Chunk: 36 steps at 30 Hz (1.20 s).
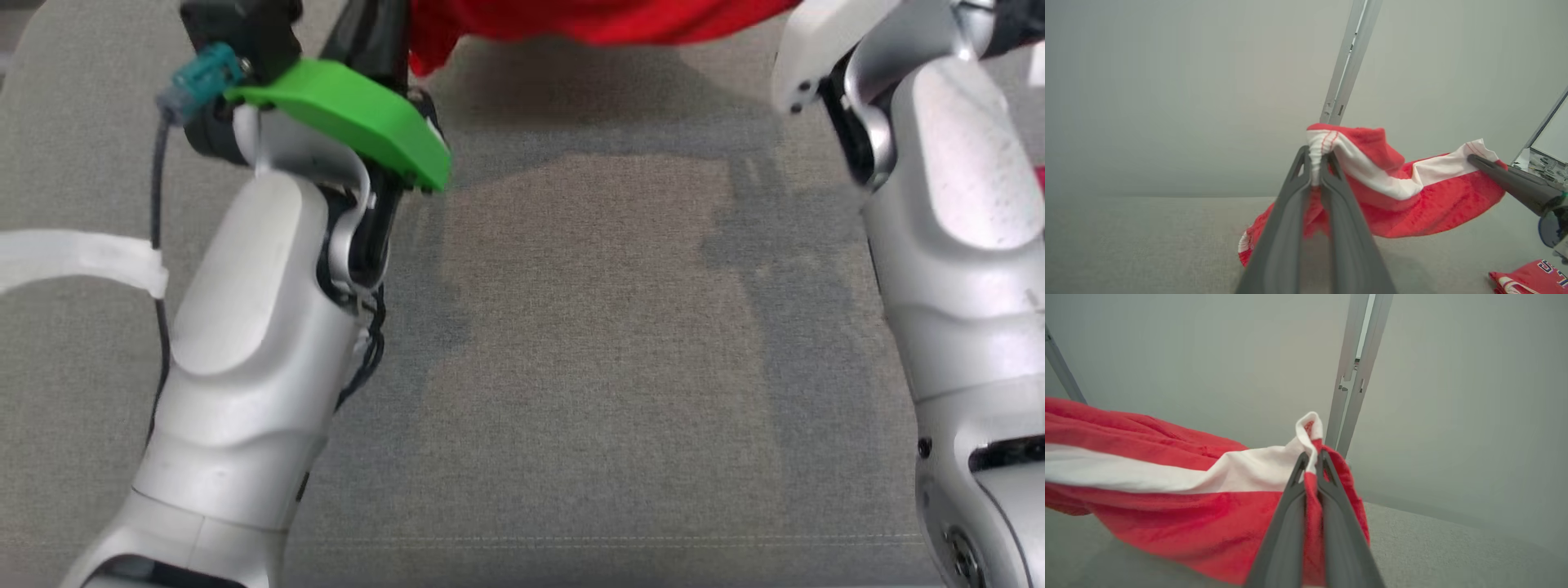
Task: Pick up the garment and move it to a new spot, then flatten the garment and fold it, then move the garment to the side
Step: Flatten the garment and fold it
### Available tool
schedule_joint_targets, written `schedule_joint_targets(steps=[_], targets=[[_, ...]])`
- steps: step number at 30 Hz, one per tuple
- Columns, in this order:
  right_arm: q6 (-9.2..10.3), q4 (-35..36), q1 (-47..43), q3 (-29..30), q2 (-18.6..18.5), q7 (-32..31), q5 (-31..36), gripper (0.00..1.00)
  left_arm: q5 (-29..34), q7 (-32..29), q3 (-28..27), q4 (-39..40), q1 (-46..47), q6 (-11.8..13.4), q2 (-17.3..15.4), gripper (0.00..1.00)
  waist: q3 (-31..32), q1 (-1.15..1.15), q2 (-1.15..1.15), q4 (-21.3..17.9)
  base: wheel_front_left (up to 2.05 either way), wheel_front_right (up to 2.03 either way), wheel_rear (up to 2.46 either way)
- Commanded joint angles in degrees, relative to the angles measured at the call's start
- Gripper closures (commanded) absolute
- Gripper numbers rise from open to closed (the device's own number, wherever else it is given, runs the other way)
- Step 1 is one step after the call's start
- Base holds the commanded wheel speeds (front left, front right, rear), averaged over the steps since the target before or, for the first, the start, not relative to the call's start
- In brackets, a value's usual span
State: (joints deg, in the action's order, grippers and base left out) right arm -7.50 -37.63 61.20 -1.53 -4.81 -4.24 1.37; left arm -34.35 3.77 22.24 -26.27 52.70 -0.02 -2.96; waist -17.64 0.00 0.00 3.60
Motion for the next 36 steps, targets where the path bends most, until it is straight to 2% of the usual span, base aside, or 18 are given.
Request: schedule_joint_targets(steps=[1, 11, 12, 13, 14, 15, 18, 25, 31, 36], targets=[[0.02, -0.3, -2.3, -1.1, -1.1, -0.9, -1.0, 1.00, -0.3, -0.3, 0.4, -0.4, -2.1, -0.3, -0.3, 1.00, 0.2, 0.00, 0.00, 0.3, 0.00, 0.00, 0.00], [0.02, 5.5, -20.2, -9.2, -8.1, -12.0, -11.1, 1.00, -1.6, -7.1, 3.7, -1.2, -16.6, 0.3, -3.9, 1.00, 1.8, 0.00, 0.00, 0.4, 0.00, 0.00, 0.00], [0.02, 7.0, -23.3, -10.6, -8.9, -13.8, -12.8, 1.00, -2.1, -9.8, 4.9, -0.7, -19.0, -0.1, -4.7, 0.21, 2.3, 0.00, 0.00, 0.3, 0.00, 0.00, 0.00], [0.02, 7.0, -23.3, -10.6, -8.9, -13.8, -12.8, 1.00, -2.1, -9.8, 4.9, -0.7, -19.0, -0.1, -4.7, 0.21, 2.3, 0.00, 0.00, 0.3, 0.00, 0.00, 0.00], [0.02, 7.7, -24.8, -11.4, -9.3, -14.8, -14.0, 0.42, -2.1, -10.7, 5.2, -0.3, -19.8, -0.4, -5.3, 0.00, 2.6, 0.00, 0.00, 0.2, 0.00, 0.00, 0.00], [0.02, 8.2, -26.2, -11.8, -9.5, -15.8, -15.0, 0.00, -2.2, -11.4, 5.4, 0.0, -20.7, -0.3, -5.9, 0.00, 2.8, 0.00, 0.00, 0.2, 0.00, 0.00, 0.00], [0.02, 10.3, -29.6, -12.2, -10.3, -18.0, -17.3, 0.00, -2.9, -13.1, 6.0, 1.4, -23.6, -0.5, -7.0, 0.00, 3.8, 0.00, 0.00, 0.1, 0.00, 0.00, 0.00], [0.02, 17.9, -36.7, -7.8, -10.6, -19.1, -17.2, 0.00, -3.9, -15.1, 5.1, 5.9, -29.9, 2.4, -9.6, 0.00, 6.4, 0.00, 0.00, 0.1, 0.00, 0.00, 0.00], [0.02, 23.7, -42.6, 0.4, -7.1, -19.8, -12.8, 0.00, -4.7, -13.8, 3.7, 10.2, -34.8, 5.3, -10.2, 0.00, 8.6, 0.00, 0.00, 0.0, 0.00, 0.00, 0.00], [0.02, 27.2, -44.6, 5.3, -2.7, -23.2, -8.8, 0.00, -4.6, -16.3, 3.9, 11.9, -34.2, 6.6, -11.2, 0.00, 9.0, 0.00, 0.00, -0.5, 0.00, 0.00, 0.00]])
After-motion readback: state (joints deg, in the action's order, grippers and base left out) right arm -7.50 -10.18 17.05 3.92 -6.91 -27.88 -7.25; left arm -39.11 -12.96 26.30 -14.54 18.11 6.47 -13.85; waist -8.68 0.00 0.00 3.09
